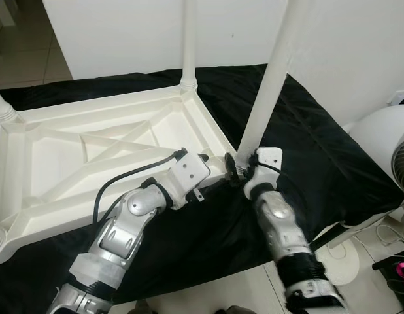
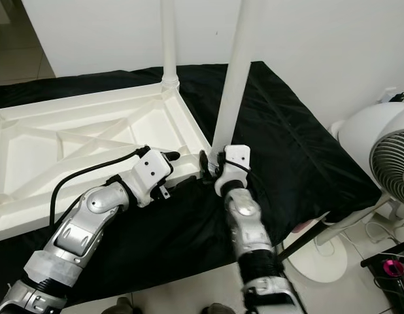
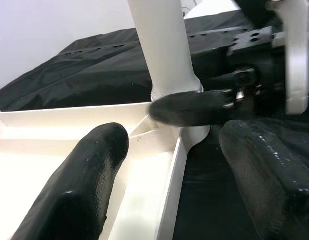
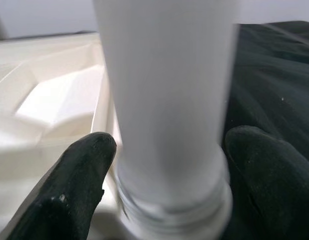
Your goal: Building children table
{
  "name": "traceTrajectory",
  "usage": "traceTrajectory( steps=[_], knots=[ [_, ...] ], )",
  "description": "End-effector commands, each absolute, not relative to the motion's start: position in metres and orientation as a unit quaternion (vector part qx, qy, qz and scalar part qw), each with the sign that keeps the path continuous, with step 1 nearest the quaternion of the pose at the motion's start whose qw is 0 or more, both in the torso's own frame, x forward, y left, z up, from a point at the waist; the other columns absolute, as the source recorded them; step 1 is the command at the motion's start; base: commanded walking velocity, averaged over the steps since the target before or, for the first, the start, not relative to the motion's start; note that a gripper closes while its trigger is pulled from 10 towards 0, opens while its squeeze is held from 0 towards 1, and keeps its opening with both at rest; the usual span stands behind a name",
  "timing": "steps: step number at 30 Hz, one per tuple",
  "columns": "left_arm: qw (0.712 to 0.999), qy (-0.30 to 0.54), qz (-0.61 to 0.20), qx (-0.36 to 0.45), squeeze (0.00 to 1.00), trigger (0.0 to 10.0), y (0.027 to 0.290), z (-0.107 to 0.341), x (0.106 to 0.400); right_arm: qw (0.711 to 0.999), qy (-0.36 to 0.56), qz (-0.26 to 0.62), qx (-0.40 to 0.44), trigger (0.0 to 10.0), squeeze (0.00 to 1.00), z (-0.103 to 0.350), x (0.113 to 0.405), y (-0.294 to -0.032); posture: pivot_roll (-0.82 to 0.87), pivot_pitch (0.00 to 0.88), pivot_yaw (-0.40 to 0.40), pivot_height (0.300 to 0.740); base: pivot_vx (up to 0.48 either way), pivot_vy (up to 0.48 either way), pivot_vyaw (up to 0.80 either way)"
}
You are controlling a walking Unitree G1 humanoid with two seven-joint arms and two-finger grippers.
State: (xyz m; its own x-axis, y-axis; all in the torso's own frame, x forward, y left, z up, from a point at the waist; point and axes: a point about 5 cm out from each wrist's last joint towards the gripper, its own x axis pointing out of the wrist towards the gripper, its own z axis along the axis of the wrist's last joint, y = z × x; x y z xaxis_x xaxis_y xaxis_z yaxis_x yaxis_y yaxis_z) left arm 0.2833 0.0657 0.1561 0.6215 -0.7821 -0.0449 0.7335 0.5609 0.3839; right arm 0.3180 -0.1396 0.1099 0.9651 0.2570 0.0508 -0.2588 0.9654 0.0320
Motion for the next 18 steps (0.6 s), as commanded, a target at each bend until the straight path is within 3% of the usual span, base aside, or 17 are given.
traceTrajectory(
  steps=[1, 8, 18],
  knots=[
    [0.888, -0.074, -0.415, 0.185, 0.00, 10.0, 0.066, 0.156, 0.282, 0.985, -0.034, 0.170, 0.017, 10.0, 0.00, 0.111, 0.315, -0.145, -0.03, 0.000, -0.035, 0.740, 0.000, 0.000, 0.00],
    [0.883, -0.074, -0.426, 0.183, 0.00, 10.0, 0.062, 0.156, 0.280, 0.968, -0.050, 0.247, -0.017, 10.0, 0.00, 0.120, 0.321, -0.155, -0.03, 0.000, -0.029, 0.740, 0.000, 0.000, 0.00],
    [0.880, -0.077, -0.429, 0.189, 0.00, 10.0, 0.062, 0.159, 0.282, 0.941, -0.036, 0.327, -0.083, 10.0, 0.00, 0.140, 0.353, -0.149, -0.01, 0.000, -0.027, 0.740, 0.000, 0.000, 0.00]
  ],
)
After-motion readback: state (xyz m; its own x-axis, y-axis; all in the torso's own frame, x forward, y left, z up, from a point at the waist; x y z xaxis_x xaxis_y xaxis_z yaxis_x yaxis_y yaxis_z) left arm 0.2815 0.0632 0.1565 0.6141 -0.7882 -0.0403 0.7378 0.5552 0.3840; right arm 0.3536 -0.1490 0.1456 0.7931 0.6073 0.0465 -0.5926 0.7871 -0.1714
